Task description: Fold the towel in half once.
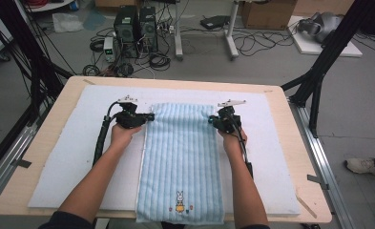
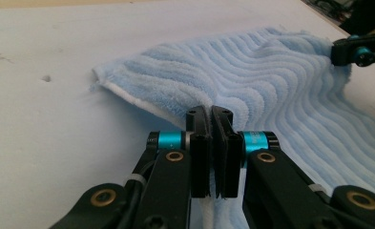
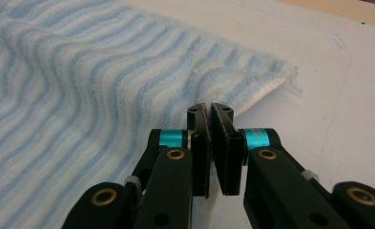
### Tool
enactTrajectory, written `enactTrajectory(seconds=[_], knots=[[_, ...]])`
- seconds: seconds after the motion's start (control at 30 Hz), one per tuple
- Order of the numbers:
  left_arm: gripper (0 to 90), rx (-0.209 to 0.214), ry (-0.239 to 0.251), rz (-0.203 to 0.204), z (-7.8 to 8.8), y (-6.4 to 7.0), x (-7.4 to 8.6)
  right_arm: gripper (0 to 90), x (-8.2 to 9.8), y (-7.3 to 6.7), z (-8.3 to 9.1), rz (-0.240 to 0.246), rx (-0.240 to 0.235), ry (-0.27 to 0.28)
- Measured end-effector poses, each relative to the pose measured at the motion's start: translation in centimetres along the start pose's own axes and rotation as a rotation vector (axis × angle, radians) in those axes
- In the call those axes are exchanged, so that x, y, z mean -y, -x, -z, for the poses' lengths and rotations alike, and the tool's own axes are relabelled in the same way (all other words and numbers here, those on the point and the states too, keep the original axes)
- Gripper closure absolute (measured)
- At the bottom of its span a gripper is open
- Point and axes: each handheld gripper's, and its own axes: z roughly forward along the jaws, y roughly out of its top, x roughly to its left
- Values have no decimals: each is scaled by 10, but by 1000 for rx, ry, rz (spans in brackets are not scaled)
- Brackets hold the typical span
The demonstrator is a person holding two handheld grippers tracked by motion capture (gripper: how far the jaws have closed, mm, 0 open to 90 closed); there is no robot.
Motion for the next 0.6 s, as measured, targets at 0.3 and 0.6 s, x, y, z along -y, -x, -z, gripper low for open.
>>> enactTrajectory(seconds=[0.3,0.6], knots=[[853,29,53,-53,24,18,16,859,14,-12,31,29,-61,23],[851,61,46,-84,45,39,42,859,38,-29,55,61,-106,36]])
